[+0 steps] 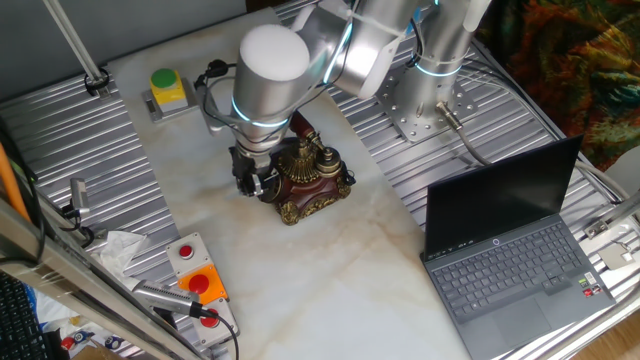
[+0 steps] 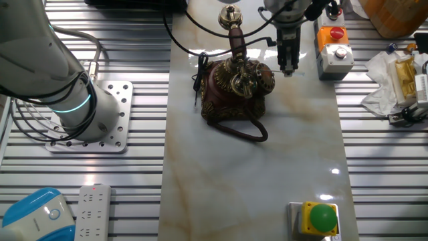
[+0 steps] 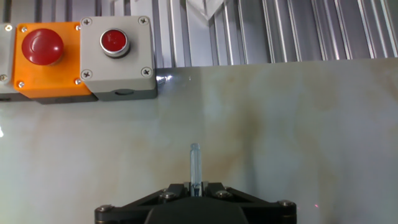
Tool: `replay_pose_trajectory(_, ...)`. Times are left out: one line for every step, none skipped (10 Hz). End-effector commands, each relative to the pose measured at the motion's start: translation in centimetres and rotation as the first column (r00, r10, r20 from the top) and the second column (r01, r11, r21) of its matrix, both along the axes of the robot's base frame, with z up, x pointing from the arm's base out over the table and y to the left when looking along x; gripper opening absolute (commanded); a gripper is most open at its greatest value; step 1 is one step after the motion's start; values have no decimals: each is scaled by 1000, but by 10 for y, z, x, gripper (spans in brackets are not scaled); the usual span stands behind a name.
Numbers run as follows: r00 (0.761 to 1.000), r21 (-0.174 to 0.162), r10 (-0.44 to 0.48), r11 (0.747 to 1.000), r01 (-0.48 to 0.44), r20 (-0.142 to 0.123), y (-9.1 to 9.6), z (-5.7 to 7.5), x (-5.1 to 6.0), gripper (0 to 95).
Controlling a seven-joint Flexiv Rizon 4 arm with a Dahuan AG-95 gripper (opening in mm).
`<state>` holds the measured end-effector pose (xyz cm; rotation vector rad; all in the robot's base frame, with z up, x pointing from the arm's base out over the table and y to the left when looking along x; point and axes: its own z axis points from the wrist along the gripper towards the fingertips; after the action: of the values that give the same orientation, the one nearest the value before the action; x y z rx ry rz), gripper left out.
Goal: Dial a number on an old rotary phone
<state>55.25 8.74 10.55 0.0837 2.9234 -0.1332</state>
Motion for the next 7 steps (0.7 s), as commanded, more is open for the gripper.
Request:
replay_pose_trajectory(1000, 1, 1, 1000, -1, 2, 0, -1, 1, 0)
replay_pose_trajectory(1000, 5, -1, 1000, 1, 2, -1, 0, 1, 0)
replay_pose_trajectory(1000, 7, -2, 1000, 2, 1, -1, 1, 1, 0)
replay_pose_trajectory(1000, 12, -1, 1000, 1, 1, -1, 2, 1, 0)
replay_pose_trajectory(1000, 14, 1, 1000, -1, 2, -2, 2, 0, 0)
replay_pose_trajectory(1000, 16, 4, 1000, -4, 2, -3, 3, 0, 0)
replay_pose_trajectory(1000, 16, 8, 1000, -8, 2, -5, 3, -1, 0)
